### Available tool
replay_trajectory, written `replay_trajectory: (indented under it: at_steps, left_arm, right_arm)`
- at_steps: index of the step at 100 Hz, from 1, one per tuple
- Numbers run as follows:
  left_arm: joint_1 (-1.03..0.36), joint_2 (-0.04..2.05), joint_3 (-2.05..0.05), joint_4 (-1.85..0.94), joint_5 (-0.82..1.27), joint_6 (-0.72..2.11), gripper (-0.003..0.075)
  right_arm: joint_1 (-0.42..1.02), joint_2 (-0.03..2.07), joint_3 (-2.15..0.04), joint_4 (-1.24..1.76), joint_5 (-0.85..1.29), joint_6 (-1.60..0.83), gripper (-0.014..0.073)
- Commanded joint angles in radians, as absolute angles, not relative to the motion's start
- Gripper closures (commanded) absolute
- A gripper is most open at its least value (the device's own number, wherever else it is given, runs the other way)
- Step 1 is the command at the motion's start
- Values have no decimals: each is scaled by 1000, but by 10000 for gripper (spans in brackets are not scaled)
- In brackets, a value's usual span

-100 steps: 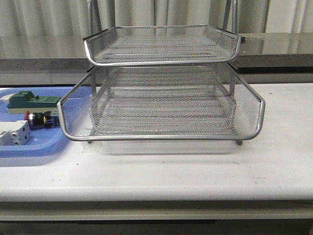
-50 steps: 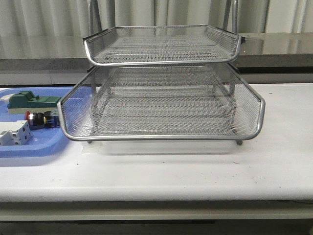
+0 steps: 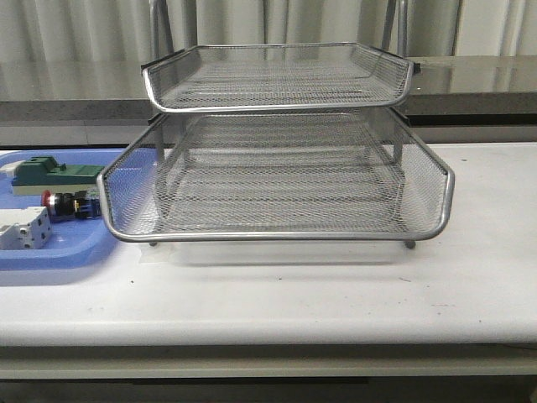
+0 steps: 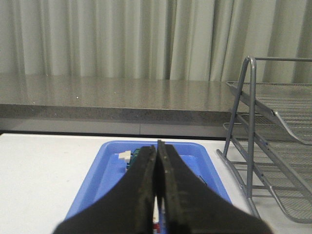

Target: Place button on rack with both arms

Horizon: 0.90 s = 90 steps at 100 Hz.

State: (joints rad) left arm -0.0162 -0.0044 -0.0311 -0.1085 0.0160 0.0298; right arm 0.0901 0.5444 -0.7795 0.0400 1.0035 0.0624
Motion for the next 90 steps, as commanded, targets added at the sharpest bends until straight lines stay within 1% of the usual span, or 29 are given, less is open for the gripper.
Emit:
replay_trajectory:
  at_steps: [1, 24, 43, 57, 71, 90]
  left_arm:
    - [-22, 13, -134, -157, 39, 19, 740]
    - [-22, 224, -404, -159, 284, 19, 740]
    - [-22, 478, -655, -159, 575, 31, 740]
    - [-22, 659, -814, -159, 741, 53, 740]
    - [-22, 802, -931, -159, 833, 114, 740]
    - [-22, 959, -1045, -159, 856, 152, 740]
  right_arm:
    - [88, 547, -811, 32, 938, 60, 663]
    - [88, 547, -811, 32, 938, 60, 663]
    - [88, 547, -811, 32, 938, 60, 663]
    - [88, 547, -811, 32, 938, 60, 663]
    - [88, 547, -811, 32, 938, 60, 663]
    - [88, 547, -811, 32, 938, 60, 663]
